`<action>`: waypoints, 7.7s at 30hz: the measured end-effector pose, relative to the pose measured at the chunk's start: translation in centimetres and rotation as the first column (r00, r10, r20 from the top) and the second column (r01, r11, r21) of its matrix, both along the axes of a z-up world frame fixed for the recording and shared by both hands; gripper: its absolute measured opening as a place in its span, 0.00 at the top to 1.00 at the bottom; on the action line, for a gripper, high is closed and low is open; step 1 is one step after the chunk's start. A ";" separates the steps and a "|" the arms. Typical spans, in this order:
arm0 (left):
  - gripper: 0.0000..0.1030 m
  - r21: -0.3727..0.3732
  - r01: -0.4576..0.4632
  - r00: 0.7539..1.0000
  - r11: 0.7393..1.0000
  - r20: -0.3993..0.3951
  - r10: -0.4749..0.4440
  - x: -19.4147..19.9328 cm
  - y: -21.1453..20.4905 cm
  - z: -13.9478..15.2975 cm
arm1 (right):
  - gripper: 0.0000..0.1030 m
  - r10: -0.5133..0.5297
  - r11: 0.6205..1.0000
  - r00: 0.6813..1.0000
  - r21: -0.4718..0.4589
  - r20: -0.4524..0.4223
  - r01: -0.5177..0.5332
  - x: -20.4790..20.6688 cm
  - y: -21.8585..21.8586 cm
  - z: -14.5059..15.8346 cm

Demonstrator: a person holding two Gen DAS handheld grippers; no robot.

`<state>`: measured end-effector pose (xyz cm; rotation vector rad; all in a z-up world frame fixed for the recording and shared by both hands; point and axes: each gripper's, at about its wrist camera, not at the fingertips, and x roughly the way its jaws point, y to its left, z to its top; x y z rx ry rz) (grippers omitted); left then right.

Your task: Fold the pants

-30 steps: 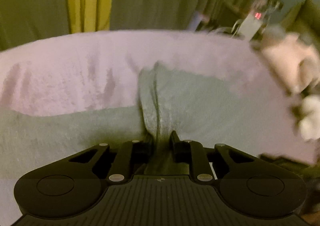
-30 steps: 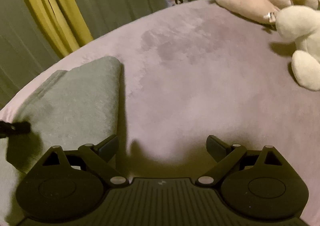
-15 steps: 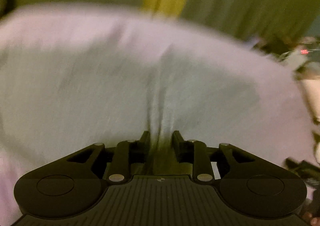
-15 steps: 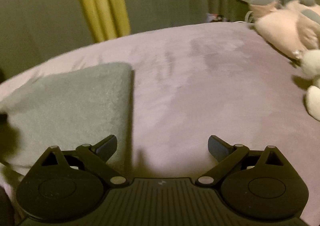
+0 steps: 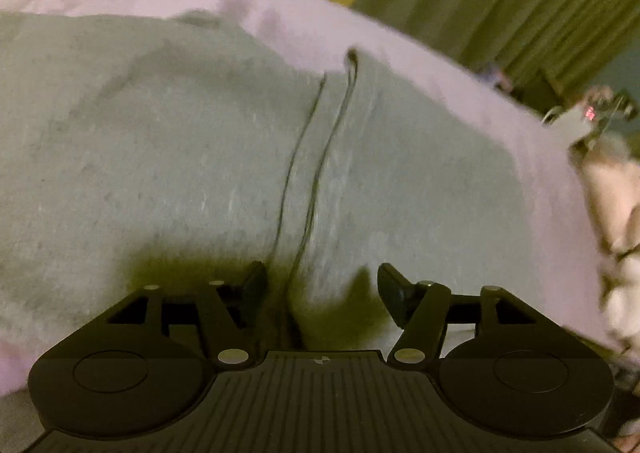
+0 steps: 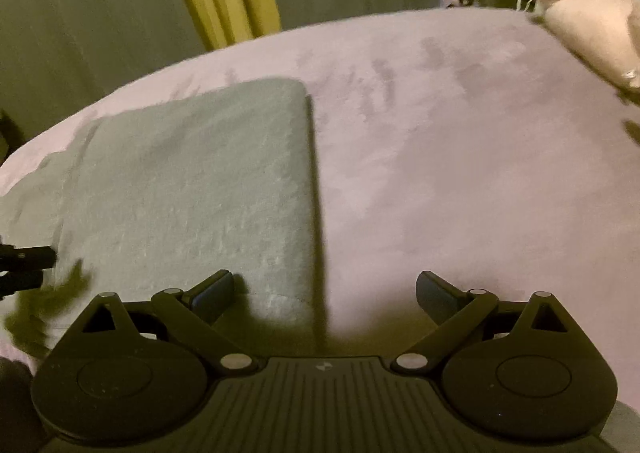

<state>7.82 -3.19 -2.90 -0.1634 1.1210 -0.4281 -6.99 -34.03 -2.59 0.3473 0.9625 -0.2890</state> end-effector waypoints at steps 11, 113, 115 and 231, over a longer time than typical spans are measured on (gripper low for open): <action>0.92 0.137 -0.001 0.988 0.991 0.153 -0.020 -3.3 0.2 2.3 | 0.04 0.085 0.995 0.988 -0.031 -0.130 -0.090 0.9 1.4 -1.5; 0.02 -0.221 -0.618 0.742 0.755 0.153 0.652 -1.6 28.2 4.2 | 0.04 0.124 0.992 0.992 0.006 0.019 -0.124 1.2 3.4 -3.4; 0.02 -0.321 -0.687 0.675 0.652 0.052 0.736 -1.5 31.6 2.9 | 0.04 0.122 0.993 0.992 0.005 0.018 -0.122 1.2 3.5 -3.4; 0.01 -0.119 -0.601 0.797 0.791 -0.019 0.603 -2.2 15.1 -0.8 | 0.31 0.045 0.788 0.998 0.612 0.052 -0.067 9.4 -0.8 -2.7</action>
